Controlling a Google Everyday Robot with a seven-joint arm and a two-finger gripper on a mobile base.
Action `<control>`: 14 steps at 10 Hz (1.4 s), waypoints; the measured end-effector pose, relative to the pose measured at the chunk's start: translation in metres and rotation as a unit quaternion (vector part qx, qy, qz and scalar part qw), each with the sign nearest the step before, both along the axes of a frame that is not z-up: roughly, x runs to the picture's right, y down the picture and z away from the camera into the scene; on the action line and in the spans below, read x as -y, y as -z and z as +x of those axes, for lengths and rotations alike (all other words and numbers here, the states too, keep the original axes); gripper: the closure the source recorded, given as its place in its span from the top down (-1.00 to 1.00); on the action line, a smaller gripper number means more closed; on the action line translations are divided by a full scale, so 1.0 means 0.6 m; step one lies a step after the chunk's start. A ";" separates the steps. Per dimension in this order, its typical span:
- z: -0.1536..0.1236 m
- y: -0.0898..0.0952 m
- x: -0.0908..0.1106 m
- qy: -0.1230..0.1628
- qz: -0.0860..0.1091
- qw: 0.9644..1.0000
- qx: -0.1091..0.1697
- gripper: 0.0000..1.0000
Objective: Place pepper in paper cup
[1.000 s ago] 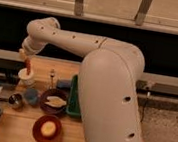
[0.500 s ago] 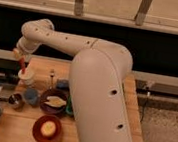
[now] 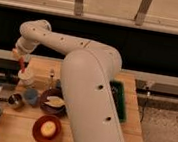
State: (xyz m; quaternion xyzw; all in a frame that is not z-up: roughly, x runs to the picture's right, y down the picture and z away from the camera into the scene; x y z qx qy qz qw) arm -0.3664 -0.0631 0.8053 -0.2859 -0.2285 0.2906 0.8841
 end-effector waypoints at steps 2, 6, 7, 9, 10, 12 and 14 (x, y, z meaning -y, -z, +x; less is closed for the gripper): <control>0.015 -0.009 -0.005 -0.008 -0.006 1.000 -0.008 -1.00; 0.049 -0.025 -0.023 -0.016 -0.019 0.999 -0.032 -0.68; 0.053 -0.029 -0.028 -0.017 -0.022 0.999 -0.035 -0.50; 0.056 -0.034 -0.038 -0.021 -0.030 0.999 -0.035 -0.11; 0.051 -0.035 -0.048 -0.022 -0.036 0.999 -0.032 0.16; 0.046 -0.038 -0.061 -0.023 -0.045 0.998 -0.029 0.51; 0.044 -0.040 -0.069 -0.026 -0.052 0.998 -0.025 0.60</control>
